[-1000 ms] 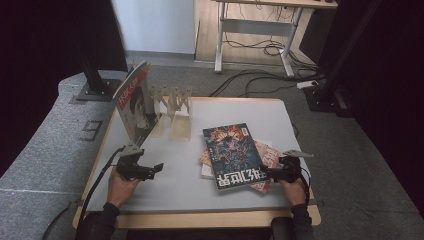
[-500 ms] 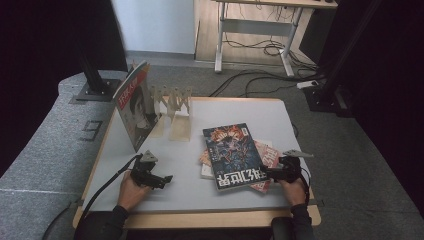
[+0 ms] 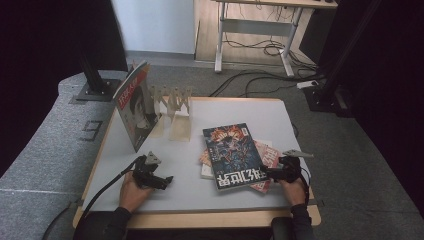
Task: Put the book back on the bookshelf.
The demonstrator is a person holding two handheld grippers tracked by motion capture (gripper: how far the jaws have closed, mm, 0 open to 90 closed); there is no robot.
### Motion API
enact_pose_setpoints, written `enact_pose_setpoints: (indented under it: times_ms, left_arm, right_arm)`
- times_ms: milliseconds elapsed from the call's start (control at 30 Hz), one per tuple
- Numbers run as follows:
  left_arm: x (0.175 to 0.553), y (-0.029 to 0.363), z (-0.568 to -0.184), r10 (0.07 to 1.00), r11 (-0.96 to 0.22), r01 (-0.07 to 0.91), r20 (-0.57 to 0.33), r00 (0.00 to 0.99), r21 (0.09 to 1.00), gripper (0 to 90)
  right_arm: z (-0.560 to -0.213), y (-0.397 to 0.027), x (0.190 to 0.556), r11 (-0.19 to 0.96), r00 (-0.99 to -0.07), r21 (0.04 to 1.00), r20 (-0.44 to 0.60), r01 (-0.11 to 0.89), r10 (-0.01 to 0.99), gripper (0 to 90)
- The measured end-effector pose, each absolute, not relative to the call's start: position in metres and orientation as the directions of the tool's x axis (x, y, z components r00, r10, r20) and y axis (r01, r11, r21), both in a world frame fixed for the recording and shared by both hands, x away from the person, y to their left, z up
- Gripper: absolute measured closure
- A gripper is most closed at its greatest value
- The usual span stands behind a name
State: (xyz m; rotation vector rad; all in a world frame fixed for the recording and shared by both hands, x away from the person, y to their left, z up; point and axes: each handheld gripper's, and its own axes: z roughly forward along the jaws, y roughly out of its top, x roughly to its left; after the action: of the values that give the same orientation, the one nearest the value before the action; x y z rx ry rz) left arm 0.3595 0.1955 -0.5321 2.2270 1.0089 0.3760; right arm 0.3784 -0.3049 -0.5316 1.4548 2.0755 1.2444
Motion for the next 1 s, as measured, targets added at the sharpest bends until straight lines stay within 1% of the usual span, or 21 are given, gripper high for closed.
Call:
enact_pose_setpoints:
  times_ms: [267, 467, 733, 1000]
  left_arm:
    - [0.36, 0.196, -0.532, 0.75, -0.488, 0.561, -0.008, 0.662, 0.668, 1.7]
    - [0.36, 0.196, -0.532, 0.75, -0.488, 0.561, -0.008, 0.662, 0.668, 1.7]
    - [0.36, 0.196, -0.532, 0.75, -0.488, 0.561, -0.008, 0.662, 0.668, 1.7]
    - [0.36, 0.196, -0.532, 0.75, -0.488, 0.562, -0.008, 0.662, 0.668, 1.7]
  right_arm:
    - [-0.528, -0.303, 0.379, 0.129, -0.431, 0.781, 0.191, 0.611, 0.882, 0.0]
    - [-0.517, -0.296, 0.376, 0.199, -0.431, 0.788, 0.092, 0.582, 0.897, 4.3]
    - [-0.511, -0.287, 0.381, 0.208, -0.469, 0.792, 0.11, 0.574, 0.876, 4.3]
    - [-0.511, -0.267, 0.394, 0.264, -0.518, 0.773, 0.097, 0.577, 0.85, 4.3]
